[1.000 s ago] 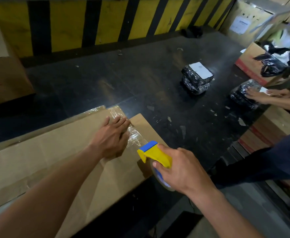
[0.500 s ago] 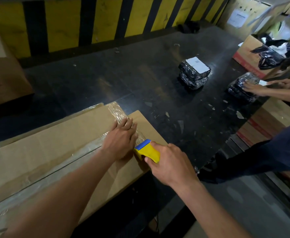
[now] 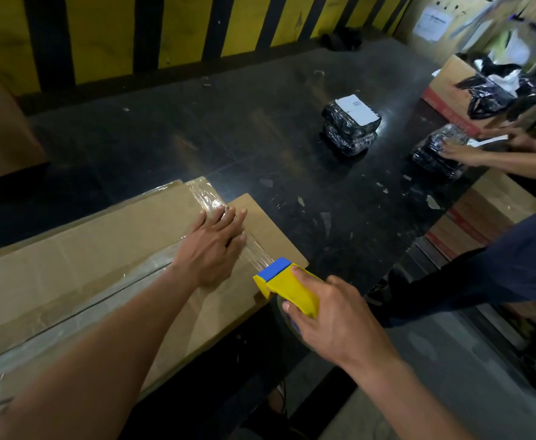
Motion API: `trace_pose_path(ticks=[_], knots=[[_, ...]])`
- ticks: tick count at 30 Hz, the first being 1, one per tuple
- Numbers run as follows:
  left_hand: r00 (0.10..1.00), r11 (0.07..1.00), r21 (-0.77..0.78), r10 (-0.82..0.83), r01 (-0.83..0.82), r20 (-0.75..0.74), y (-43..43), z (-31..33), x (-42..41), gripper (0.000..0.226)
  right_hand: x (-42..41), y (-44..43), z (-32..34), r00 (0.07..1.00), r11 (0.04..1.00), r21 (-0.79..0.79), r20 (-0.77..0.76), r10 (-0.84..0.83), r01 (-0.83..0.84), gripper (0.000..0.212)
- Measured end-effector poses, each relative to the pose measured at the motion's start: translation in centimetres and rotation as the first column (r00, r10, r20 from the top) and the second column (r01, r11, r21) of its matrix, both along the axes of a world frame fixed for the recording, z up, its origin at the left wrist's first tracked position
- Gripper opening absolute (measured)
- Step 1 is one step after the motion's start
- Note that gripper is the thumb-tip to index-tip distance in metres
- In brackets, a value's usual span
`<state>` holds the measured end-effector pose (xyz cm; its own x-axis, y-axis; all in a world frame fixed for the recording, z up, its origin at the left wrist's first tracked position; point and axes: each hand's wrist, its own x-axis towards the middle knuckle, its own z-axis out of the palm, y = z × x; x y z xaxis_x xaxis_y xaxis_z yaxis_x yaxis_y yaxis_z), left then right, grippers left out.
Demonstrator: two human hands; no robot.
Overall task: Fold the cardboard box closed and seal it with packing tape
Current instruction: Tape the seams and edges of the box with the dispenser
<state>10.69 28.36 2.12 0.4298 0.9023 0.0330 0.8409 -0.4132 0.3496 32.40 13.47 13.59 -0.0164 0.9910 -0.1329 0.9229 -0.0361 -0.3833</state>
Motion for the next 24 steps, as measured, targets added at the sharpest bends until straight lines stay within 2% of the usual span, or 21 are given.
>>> trace_pose_path(ticks=[4,9,13,19,24], knots=[[0.999,1.000,-0.019,0.009,-0.008,0.042,-0.3,0.2,0.1,0.062,-0.5,-0.8,-1.1,1.000,1.000,0.002,-0.011,-0.016,0.016,0.067],[0.991,0.998,-0.045,0.054,-0.049,0.124,0.2,-0.2,-0.2,0.073,0.1,0.5,1.6,1.000,0.994,0.107,-0.009,0.007,-0.006,0.064],[0.997,0.998,-0.042,0.042,-0.039,0.069,0.4,-0.1,-0.2,0.075,0.2,0.9,2.8,0.999,0.993,0.112,0.027,0.039,-0.041,0.062],[0.994,1.000,-0.001,0.030,-0.031,-0.105,-0.1,0.1,0.0,0.074,-0.4,-0.1,-0.6,1.000,0.999,-0.034,0.017,-0.003,0.004,0.065],[0.994,0.999,-0.030,0.015,-0.018,-0.110,-0.4,0.3,0.3,0.078,-0.5,-0.3,-1.7,1.000,0.998,-0.063,0.006,-0.028,0.028,0.065]])
